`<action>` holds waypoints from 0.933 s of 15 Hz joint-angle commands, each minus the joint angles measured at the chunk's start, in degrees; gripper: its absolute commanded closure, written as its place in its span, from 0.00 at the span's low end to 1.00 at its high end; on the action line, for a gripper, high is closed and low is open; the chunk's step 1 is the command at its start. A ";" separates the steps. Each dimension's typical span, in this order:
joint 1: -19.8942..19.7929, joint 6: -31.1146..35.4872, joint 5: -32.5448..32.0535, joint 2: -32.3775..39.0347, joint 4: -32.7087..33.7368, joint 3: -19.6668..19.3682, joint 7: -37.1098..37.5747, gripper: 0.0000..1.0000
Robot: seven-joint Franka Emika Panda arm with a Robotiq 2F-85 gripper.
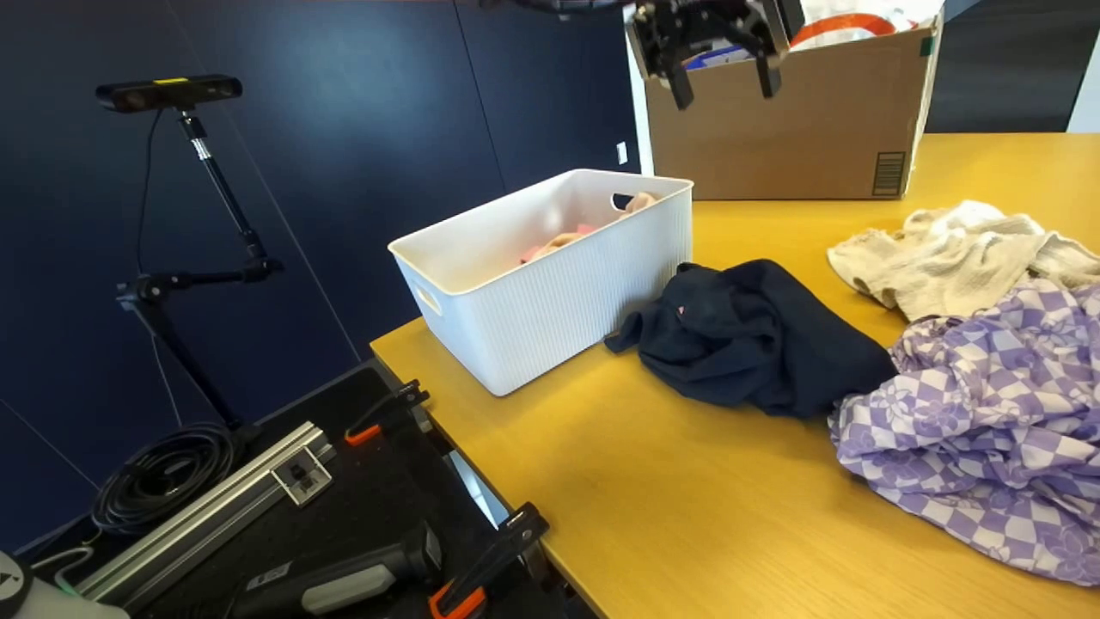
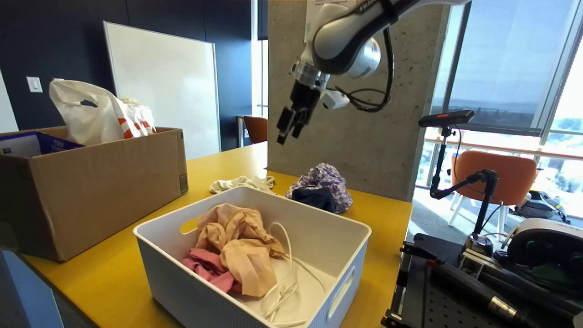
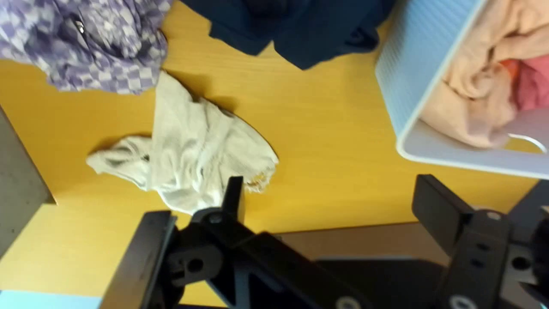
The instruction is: Remove the objects inside the basket
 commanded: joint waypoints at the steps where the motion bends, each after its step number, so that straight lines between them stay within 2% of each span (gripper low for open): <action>1: 5.07 -9.42 0.80 0.63 9.99 1.57 0.38 0.00; 4: 8.58 -16.78 3.49 4.90 17.85 4.21 -0.65 0.00; 6: 10.04 -20.02 5.65 6.92 19.56 5.42 -0.32 0.00; 9: 11.48 -21.76 6.96 9.70 19.26 6.06 0.24 0.00; 14: 12.96 -22.54 8.09 18.55 22.91 7.31 0.29 0.00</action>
